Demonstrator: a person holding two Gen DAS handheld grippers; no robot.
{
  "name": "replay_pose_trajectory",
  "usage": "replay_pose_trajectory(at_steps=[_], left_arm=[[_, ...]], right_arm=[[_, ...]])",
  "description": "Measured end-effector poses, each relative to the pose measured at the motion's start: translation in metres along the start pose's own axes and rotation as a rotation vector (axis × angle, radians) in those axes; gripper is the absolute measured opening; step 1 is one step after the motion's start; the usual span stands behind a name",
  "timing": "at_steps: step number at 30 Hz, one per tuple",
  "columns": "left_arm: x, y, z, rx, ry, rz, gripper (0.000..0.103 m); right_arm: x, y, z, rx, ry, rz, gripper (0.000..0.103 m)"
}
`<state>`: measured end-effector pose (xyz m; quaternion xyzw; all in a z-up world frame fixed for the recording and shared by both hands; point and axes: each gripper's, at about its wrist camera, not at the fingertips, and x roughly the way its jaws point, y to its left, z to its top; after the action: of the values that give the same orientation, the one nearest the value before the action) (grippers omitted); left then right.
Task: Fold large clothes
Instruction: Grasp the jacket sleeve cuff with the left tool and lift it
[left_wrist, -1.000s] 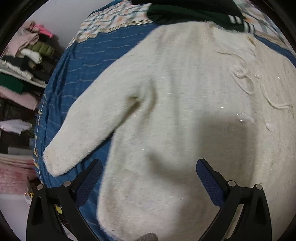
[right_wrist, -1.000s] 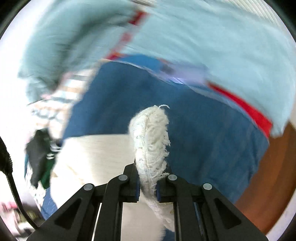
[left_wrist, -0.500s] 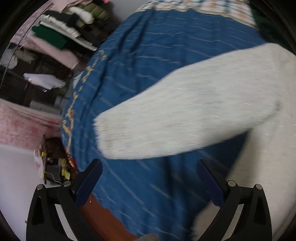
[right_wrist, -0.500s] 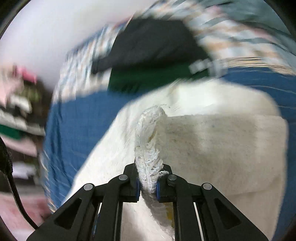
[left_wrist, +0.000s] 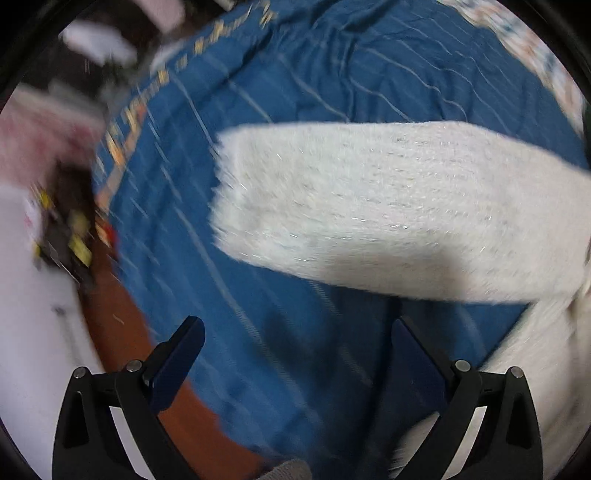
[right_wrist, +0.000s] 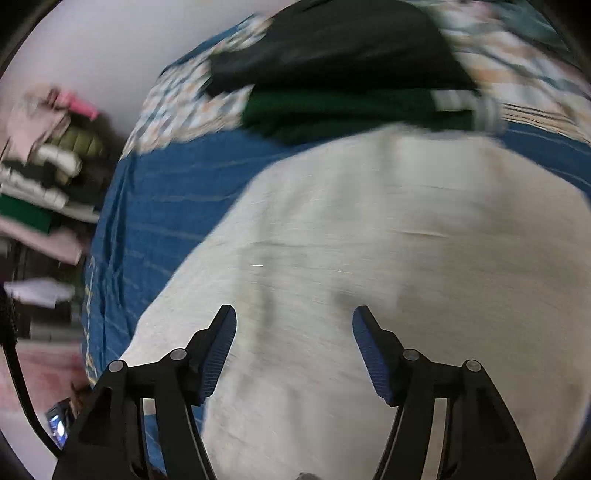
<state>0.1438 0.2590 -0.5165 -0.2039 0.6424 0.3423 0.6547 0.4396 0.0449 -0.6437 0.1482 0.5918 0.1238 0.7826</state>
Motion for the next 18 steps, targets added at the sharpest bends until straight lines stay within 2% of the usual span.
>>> replay_pose_trajectory(at_steps=[2, 4, 6, 9, 10, 11, 12, 13, 14, 15, 16, 17, 18], left_arm=[[0.019, 0.005, 0.007, -0.111, 0.056, -0.118, 0.103], [0.044, 0.015, 0.017, -0.271, 0.099, -0.235, 0.103], [0.067, 0.023, 0.03, -0.392, 0.103, -0.284, 0.102], [0.086, 0.028, 0.056, -0.475, 0.053, -0.23, 0.089], [0.085, 0.029, 0.065, -0.482, 0.02, -0.196, 0.071], [0.081, 0.028, 0.079, -0.476, -0.029, -0.152, 0.05], [0.077, 0.026, 0.09, -0.463, -0.059, -0.146, 0.037], [0.075, 0.024, 0.098, -0.446, -0.078, -0.151, 0.02], [0.07, 0.02, 0.109, -0.413, -0.099, -0.15, 0.018], [0.061, 0.014, 0.12, -0.37, -0.141, -0.137, 0.018], [0.055, 0.01, 0.125, -0.343, -0.168, -0.133, 0.017], [0.046, 0.003, 0.131, -0.303, -0.2, -0.122, 0.017], [0.036, -0.004, 0.136, -0.258, -0.237, -0.108, 0.017]], right_arm=[[-0.015, -0.028, -0.005, 0.067, 0.002, -0.067, 0.068], [-0.025, -0.058, -0.018, 0.136, 0.021, -0.133, 0.068], [-0.027, -0.086, -0.026, 0.203, 0.038, -0.186, 0.068], [-0.028, -0.121, -0.033, 0.264, 0.043, -0.268, 0.068], [-0.022, -0.128, -0.039, 0.298, 0.043, -0.298, 0.068], [-0.036, -0.144, -0.034, 0.325, 0.044, -0.298, 0.068], [-0.033, -0.149, -0.038, 0.362, 0.036, -0.29, 0.068], [-0.031, -0.153, -0.038, 0.399, 0.021, -0.283, 0.068], [-0.031, -0.158, -0.039, 0.427, 0.006, -0.276, 0.062], [-0.033, -0.165, -0.036, 0.456, -0.012, -0.264, 0.038], [-0.03, -0.172, -0.036, 0.49, -0.021, -0.252, 0.024], [-0.026, -0.18, -0.034, 0.52, -0.014, -0.277, 0.017], [-0.02, -0.187, -0.031, 0.535, -0.009, -0.297, 0.017]])
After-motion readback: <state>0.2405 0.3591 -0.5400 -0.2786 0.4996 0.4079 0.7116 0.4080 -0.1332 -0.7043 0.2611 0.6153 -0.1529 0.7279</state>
